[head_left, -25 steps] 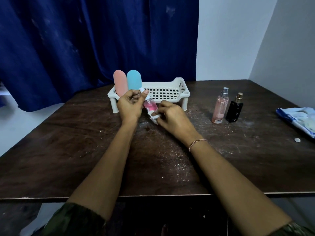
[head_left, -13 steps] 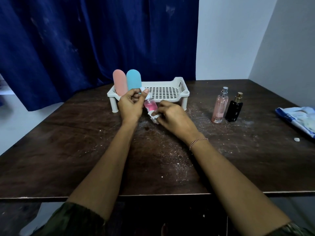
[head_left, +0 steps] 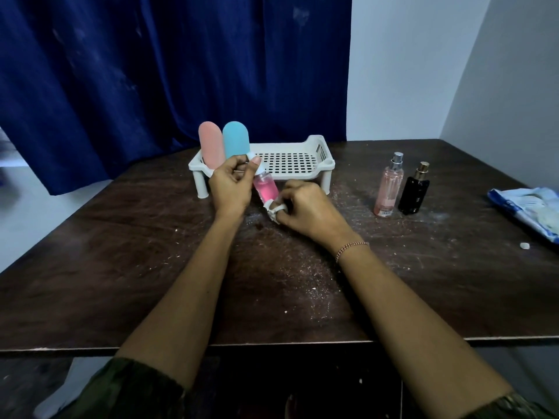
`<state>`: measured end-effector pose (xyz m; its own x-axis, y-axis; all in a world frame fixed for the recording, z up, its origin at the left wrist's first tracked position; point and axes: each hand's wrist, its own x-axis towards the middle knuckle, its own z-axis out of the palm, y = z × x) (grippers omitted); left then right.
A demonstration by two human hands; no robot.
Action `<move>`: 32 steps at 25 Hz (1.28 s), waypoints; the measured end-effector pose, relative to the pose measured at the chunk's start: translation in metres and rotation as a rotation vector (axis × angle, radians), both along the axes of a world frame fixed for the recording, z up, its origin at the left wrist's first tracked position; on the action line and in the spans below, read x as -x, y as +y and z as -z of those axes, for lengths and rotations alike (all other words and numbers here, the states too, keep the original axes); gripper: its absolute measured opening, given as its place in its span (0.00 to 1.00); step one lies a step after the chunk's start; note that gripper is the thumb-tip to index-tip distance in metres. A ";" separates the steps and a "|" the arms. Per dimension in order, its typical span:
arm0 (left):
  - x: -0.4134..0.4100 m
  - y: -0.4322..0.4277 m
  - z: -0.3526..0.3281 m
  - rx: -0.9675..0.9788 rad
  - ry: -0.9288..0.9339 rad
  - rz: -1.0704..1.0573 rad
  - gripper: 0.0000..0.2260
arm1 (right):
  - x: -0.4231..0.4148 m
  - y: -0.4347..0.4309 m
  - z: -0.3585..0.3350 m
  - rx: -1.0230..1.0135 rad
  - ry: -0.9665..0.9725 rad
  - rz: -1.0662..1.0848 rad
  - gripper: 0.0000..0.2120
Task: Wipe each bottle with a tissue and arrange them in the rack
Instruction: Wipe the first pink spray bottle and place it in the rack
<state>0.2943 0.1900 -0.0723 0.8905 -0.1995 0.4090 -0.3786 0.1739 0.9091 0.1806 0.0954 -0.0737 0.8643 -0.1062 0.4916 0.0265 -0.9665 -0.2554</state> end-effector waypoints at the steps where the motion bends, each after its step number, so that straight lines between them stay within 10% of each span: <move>1: -0.001 0.000 0.000 0.004 0.005 0.004 0.05 | 0.000 -0.001 0.001 -0.001 0.022 0.000 0.09; 32: 0.004 -0.003 0.003 -0.091 -0.204 0.110 0.13 | -0.002 0.003 0.000 -0.024 -0.159 -0.120 0.11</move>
<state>0.2898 0.1867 -0.0753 0.7621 -0.3351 0.5541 -0.5393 0.1453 0.8295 0.1823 0.0983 -0.0738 0.7829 -0.0205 0.6218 0.1830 -0.9476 -0.2617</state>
